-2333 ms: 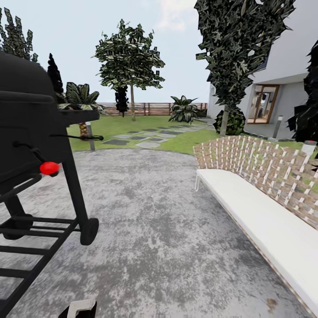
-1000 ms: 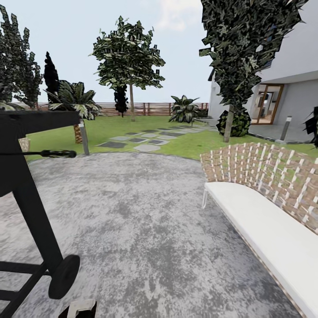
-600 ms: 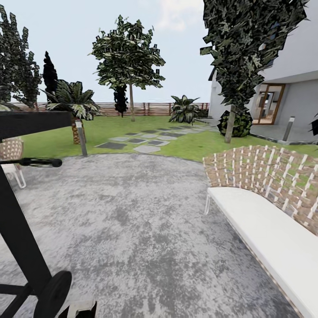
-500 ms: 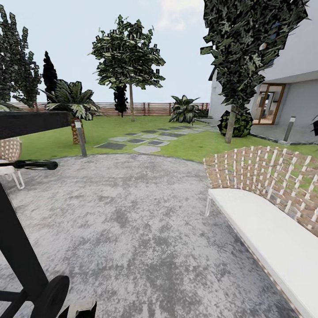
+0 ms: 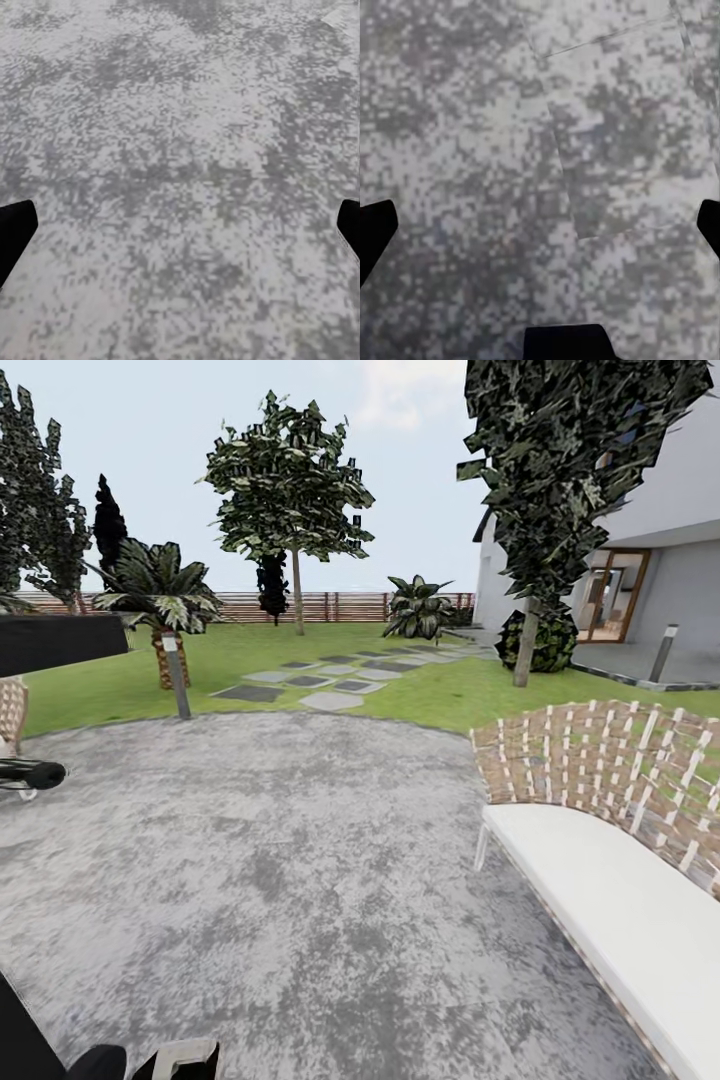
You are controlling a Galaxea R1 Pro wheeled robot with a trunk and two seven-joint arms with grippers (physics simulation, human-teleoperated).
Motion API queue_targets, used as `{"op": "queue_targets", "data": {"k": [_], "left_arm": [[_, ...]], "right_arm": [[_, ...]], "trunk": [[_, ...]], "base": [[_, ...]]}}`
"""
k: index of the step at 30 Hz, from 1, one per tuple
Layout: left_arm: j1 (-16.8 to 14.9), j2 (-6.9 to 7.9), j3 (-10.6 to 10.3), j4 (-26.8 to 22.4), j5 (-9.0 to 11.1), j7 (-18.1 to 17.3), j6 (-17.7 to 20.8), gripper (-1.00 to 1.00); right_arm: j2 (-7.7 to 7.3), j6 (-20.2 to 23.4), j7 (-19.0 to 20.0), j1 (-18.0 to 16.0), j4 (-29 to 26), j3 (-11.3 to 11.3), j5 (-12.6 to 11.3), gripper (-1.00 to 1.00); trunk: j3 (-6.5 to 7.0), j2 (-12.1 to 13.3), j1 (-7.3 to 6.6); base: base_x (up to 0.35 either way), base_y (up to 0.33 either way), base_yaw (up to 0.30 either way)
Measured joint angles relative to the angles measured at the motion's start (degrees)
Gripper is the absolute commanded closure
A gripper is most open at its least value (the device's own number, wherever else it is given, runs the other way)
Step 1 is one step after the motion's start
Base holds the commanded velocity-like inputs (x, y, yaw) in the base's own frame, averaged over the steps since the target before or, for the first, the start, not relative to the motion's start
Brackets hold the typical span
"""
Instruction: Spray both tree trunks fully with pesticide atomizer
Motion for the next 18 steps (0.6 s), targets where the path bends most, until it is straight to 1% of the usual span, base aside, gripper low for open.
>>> {"op": "queue_targets", "data": {"k": [18], "left_arm": [[-0.01, 0.00, 0.00, 0.00, 0.00, 0.00, 0.00, -1.00]], "right_arm": [[0.00, 0.00, -0.02, 0.00, 0.00, 0.02, 0.00, -1.00]], "trunk": [[0.00, 0.00, 0.00]], "base": [[0.328, 0.000, 0.000]]}}
